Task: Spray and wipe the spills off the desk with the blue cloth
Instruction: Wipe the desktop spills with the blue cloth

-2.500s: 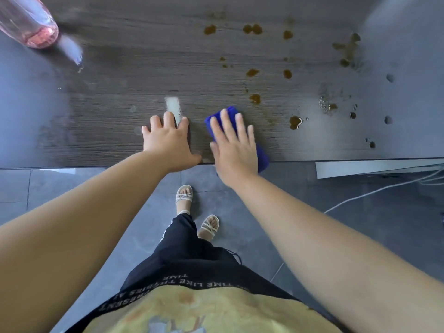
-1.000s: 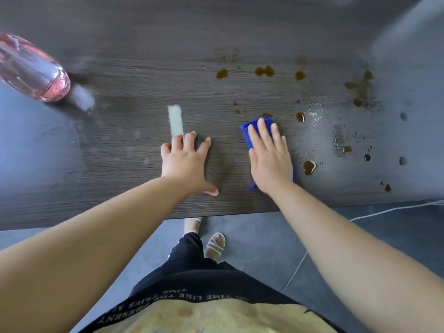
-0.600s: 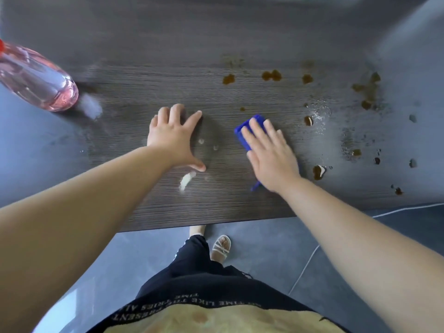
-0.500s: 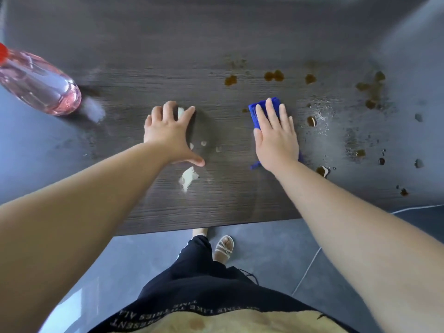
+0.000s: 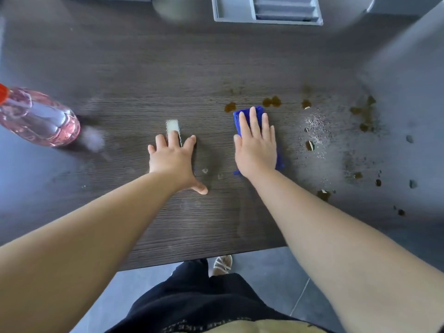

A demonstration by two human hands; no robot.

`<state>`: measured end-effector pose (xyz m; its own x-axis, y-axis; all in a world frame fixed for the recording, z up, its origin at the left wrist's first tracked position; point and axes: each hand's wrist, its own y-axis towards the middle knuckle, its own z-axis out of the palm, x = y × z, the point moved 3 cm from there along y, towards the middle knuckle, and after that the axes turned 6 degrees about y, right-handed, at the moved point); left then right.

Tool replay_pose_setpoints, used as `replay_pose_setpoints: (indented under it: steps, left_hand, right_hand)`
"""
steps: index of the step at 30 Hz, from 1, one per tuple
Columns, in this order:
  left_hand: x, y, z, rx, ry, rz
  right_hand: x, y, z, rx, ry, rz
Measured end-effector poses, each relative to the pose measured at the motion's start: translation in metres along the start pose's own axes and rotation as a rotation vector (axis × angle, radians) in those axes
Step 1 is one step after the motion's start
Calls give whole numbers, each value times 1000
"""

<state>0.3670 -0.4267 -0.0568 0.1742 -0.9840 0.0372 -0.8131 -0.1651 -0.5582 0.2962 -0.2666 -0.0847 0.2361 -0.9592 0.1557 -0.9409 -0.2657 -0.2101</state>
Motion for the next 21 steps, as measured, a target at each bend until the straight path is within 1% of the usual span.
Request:
replay_pose_setpoints:
  steps: [1,2,5,6,7,8,9,12,13,14,15,16,18,19,20,21]
  left_hand:
    - [0,0,0,3,5,2]
    - [0,1,0,6,10,4]
    - [-1,0,0,19,27,18]
    - [-1,0,0,19,30,21]
    - [-1,0,0,18,33,23]
    - [0,-1,0,21,36,22]
    - [0,-1,0,23,35,23]
    - [1,-1,0,17,23,21]
    - [1,-1,0,14,26,23]
    - [2,-1,0,12,28,25]
    - [2,-1,1,6,27,24]
    - [2,-1,2,-1,26,24]
    - [3,-1,4,-2,25,22]
    - [3,-1,4,0,28,23]
    - [3,-2,4,1,31,24]
    - [3,0,4,-3,26,19]
  right_hand:
    - [11,-1,2,2,4,-18]
    - [20,-8,6,18,-2,-101]
    - [17,-45,15,86,-100,-498]
    - [7,-49,13,100,-128,-559]
    - [-5,-45,10,94,-142,-569]
    - [-13,-36,8,77,-142,-527]
    - [-17,-25,4,62,-133,-448]
    - [2,15,0,25,-17,-87]
    - [13,20,0,9,12,-12]
    - [24,17,2,3,16,-9]
    - [32,10,5,15,5,-80]
    - [34,-3,9,44,-11,-194]
    - [21,-33,11,82,-67,-441]
    - [9,-44,12,97,-95,-520]
    - [-3,-47,12,102,-111,-548]
    - [-13,-39,9,101,-119,-528]
